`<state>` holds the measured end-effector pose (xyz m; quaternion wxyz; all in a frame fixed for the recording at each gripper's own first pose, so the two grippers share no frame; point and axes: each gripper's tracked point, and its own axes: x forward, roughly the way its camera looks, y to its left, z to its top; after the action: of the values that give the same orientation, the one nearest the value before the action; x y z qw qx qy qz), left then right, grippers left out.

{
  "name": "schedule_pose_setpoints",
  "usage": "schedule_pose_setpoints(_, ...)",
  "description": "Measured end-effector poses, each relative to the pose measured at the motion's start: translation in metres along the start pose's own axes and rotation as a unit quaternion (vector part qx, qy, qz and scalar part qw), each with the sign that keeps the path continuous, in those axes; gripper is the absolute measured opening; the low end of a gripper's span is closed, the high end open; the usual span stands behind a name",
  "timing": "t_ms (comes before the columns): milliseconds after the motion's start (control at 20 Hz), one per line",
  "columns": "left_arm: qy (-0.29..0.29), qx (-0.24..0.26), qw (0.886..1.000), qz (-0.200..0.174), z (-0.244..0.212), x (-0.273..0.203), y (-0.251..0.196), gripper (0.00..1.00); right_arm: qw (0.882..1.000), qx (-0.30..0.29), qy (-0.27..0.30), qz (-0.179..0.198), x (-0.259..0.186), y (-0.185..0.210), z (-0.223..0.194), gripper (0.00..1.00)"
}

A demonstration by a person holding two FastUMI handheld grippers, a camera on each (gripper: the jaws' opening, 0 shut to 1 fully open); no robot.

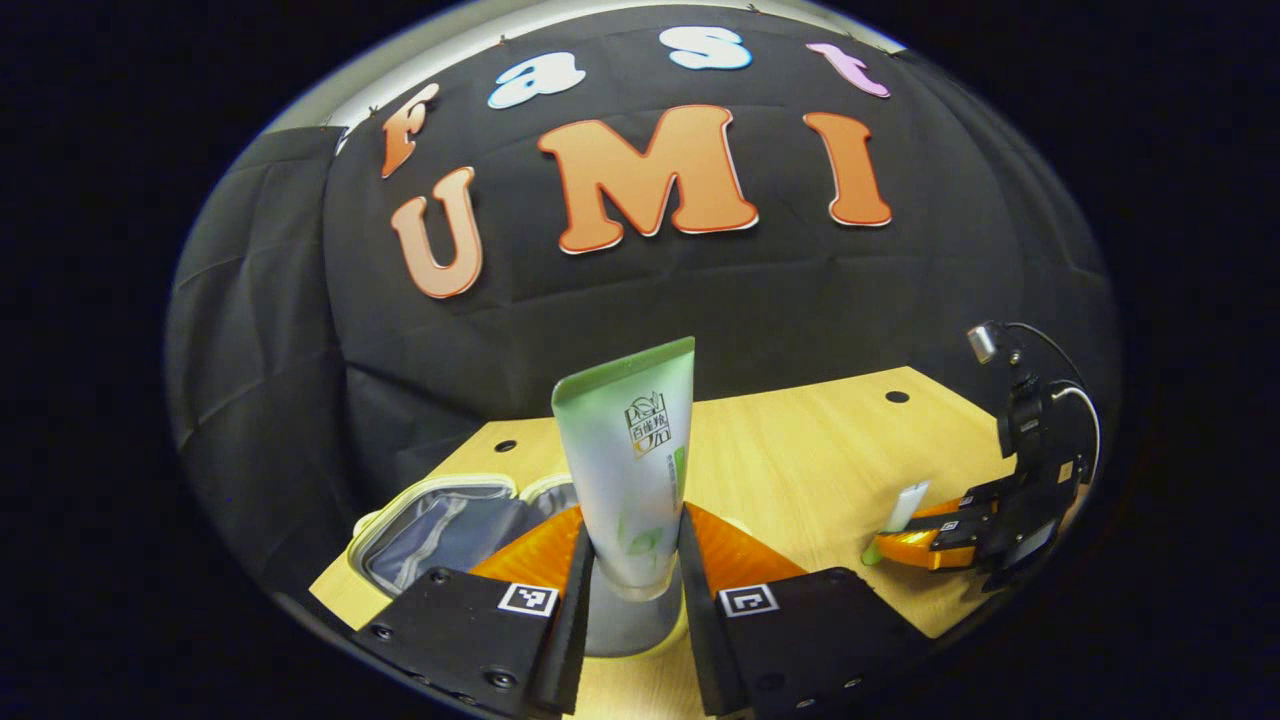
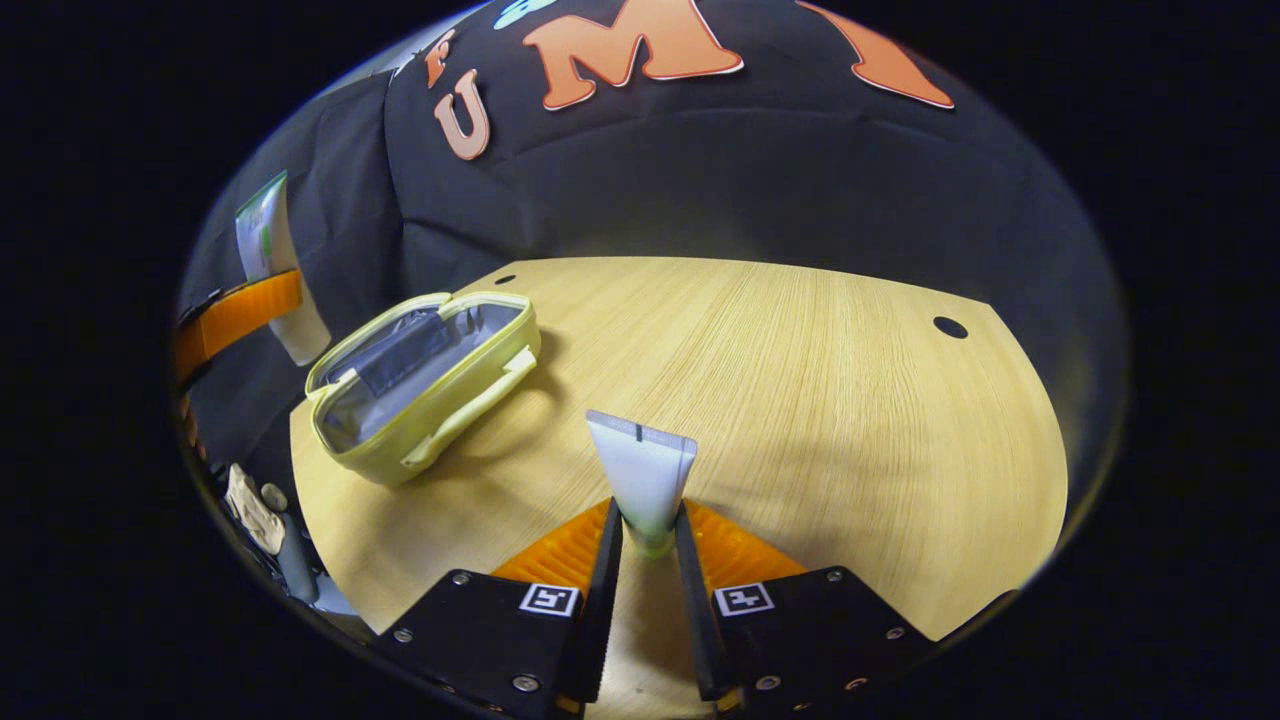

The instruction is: First open the suitcase, pack the skin care products into it, and then close the suitcase.

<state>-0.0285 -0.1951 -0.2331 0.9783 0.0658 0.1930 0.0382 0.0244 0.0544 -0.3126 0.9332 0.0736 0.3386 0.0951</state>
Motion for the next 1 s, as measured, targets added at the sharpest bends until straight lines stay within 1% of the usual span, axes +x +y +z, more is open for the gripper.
schedule_pose_setpoints(150,0.007,-0.004,1.0,0.019,-0.002,-0.004,0.026,0.46,1.0,0.002,-0.014,0.009,-0.015,0.012,0.014,0.36)
schedule_pose_setpoints(250,0.008,-0.007,1.0,0.02,-0.003,-0.003,0.042,0.44,1.0,0.0,-0.027,0.008,-0.027,0.02,0.027,0.36)
schedule_pose_setpoints(350,0.011,-0.015,1.0,0.011,-0.006,0.004,0.055,0.44,0.999,-0.001,-0.042,0.002,-0.037,0.029,0.041,0.35)
schedule_pose_setpoints(500,0.023,-0.024,0.999,-0.02,-0.014,0.019,0.068,0.44,0.998,-0.004,-0.057,-0.017,-0.046,0.048,0.056,0.35)
schedule_pose_setpoints(650,0.042,-0.02,0.997,-0.065,-0.028,0.037,0.084,0.44,0.997,0.006,-0.07,-0.036,-0.053,0.077,0.07,0.35)
schedule_pose_setpoints(800,0.07,-0.019,0.992,-0.107,-0.047,0.058,0.097,0.44,0.995,0.01,-0.08,-0.06,-0.053,0.101,0.083,0.35)
schedule_pose_setpoints(900,0.088,-0.01,0.987,-0.134,-0.063,0.076,0.102,0.43,0.994,0.016,-0.08,-0.075,-0.05,0.119,0.091,0.35)
schedule_pose_setpoints(950,0.104,-0.006,0.983,-0.148,-0.074,0.083,0.102,0.43,0.993,0.021,-0.084,-0.075,-0.049,0.131,0.096,0.35)
schedule_pose_setpoints(1000,0.119,-0.007,0.98,-0.157,-0.083,0.091,0.103,0.45,0.993,0.024,-0.087,-0.078,-0.046,0.141,0.1,0.35)
